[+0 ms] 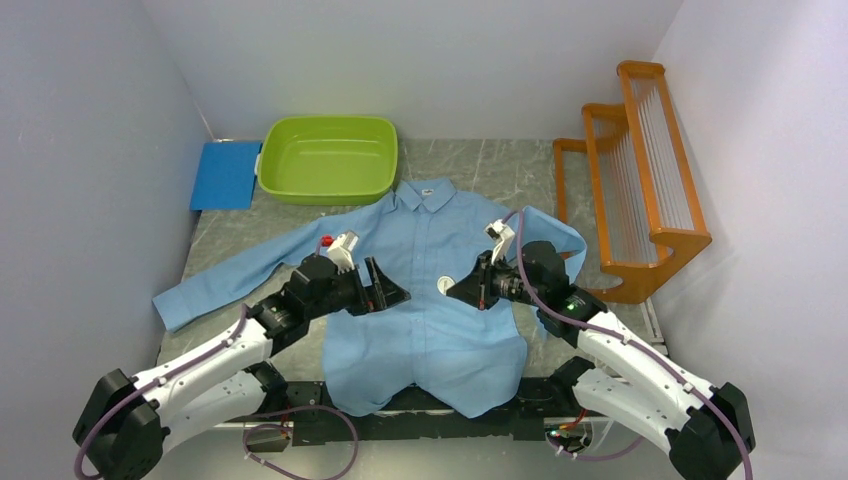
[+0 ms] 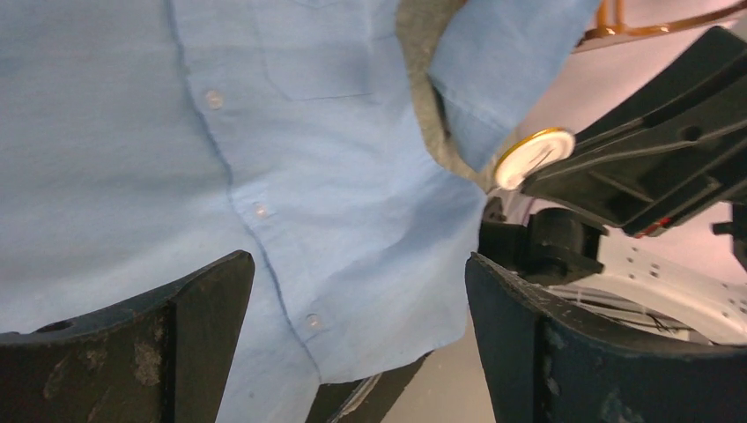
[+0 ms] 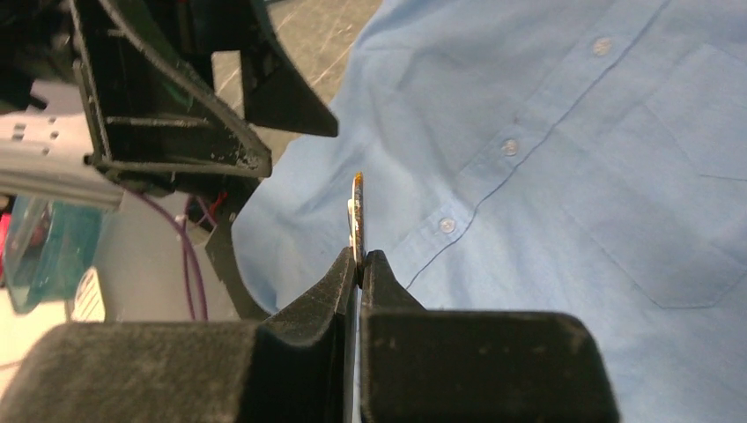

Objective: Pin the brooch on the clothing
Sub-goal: Pick up the brooch from the center of the board, then open the brooch.

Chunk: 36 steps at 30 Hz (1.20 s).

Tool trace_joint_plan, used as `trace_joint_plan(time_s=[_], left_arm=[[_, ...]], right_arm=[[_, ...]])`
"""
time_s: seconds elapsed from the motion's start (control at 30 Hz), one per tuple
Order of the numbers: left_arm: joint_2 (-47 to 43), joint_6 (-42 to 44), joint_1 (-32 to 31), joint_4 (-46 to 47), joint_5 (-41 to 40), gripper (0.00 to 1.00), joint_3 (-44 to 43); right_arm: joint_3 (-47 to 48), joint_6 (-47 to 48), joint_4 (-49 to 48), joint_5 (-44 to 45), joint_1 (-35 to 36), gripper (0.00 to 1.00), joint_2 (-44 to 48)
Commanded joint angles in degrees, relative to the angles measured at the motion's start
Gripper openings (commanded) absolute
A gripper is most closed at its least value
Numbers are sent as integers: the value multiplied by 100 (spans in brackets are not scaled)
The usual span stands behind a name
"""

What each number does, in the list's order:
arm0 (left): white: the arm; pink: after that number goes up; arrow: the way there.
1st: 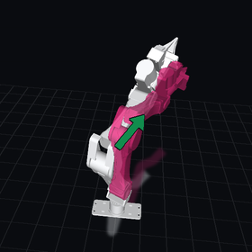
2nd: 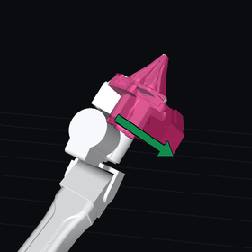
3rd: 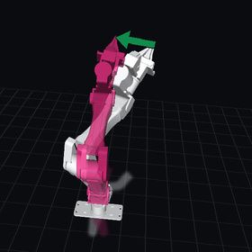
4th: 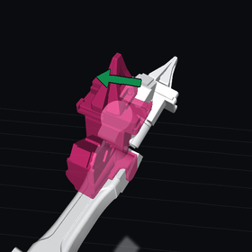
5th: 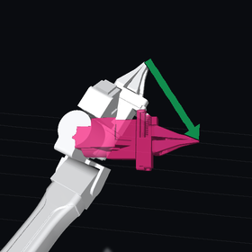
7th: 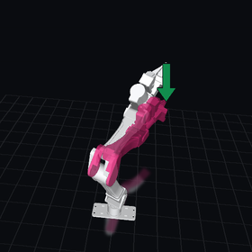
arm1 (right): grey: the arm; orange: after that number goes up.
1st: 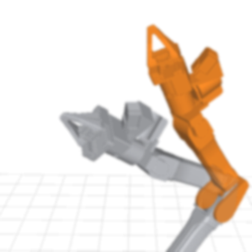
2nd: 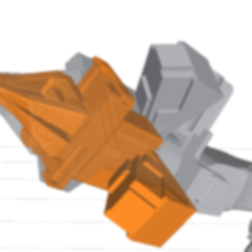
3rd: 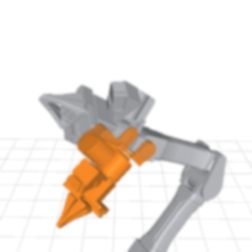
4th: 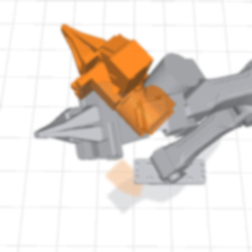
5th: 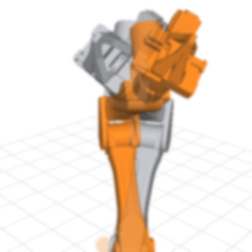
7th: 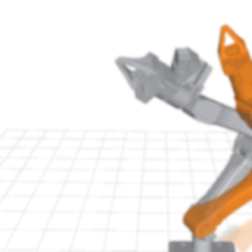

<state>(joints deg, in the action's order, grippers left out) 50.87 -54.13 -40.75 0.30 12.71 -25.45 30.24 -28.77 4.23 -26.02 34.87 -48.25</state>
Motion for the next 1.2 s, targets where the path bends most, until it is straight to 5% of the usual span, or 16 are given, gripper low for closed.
trace_joint_plan(time_s=[0.0, 0.17, 0.33, 0.7, 1.07, 1.17], left_arm=[[167, -31, 75, 1053, 959, 95, 34], [265, 108, 76, 1612, 1551, 94, 36], [522, 145, 76, 2355, 2271, 71, -13], [668, 16, 68, 3111, 2735, 47, -124], [690, -68, 68, 3424, 2776, 37, -144], [678, -46, 67, 3394, 2767, 19, -153]], right_arm=[[59, 327, -542, -890, -6, 0, 46], [57, 137, -1004, -1369, -2, 0, -8], [9, -258, -1894, -2089, -6, 0, -311], [51, -635, -2445, -2554, 2, 0, -536], [-55, -837, -2671, -2762, 2, 0, -672], [-77, -883, -2756, -2847, 2, 0, -731]])
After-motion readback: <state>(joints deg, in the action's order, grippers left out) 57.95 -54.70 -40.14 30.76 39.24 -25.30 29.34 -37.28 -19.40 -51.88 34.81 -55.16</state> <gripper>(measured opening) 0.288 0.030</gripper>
